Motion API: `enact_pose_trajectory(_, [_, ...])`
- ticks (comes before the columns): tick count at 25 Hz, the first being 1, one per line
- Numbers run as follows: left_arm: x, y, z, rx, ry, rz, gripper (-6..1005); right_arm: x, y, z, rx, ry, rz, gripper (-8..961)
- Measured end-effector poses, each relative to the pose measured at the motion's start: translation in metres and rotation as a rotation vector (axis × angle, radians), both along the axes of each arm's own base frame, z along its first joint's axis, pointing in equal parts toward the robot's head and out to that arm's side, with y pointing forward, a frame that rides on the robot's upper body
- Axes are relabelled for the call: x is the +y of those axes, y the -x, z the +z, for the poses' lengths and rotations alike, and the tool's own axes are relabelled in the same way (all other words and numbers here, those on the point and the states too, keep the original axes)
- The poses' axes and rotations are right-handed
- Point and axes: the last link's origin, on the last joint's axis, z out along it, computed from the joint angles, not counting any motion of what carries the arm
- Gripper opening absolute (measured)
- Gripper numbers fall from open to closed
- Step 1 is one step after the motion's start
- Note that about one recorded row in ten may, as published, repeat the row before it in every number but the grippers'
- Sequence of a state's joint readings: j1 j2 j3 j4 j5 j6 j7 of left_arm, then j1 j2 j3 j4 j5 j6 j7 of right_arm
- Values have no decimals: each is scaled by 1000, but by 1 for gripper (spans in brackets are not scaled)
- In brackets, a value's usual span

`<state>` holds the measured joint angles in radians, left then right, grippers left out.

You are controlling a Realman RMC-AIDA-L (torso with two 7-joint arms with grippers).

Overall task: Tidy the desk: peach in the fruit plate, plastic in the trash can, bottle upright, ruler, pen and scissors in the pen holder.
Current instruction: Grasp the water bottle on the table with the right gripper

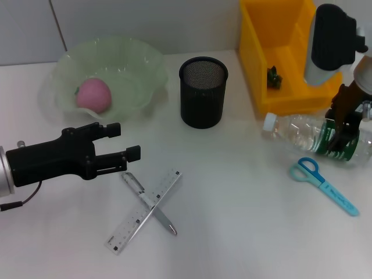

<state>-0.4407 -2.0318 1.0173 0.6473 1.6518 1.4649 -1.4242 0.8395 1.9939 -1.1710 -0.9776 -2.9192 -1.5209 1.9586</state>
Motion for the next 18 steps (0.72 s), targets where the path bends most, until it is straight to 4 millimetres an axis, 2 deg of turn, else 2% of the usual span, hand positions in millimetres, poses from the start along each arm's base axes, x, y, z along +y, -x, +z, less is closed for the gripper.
enact_pose_trajectory(18, [0, 0, 0, -5, 5, 7, 825, 0, -22, -14, 5, -27, -18, 763])
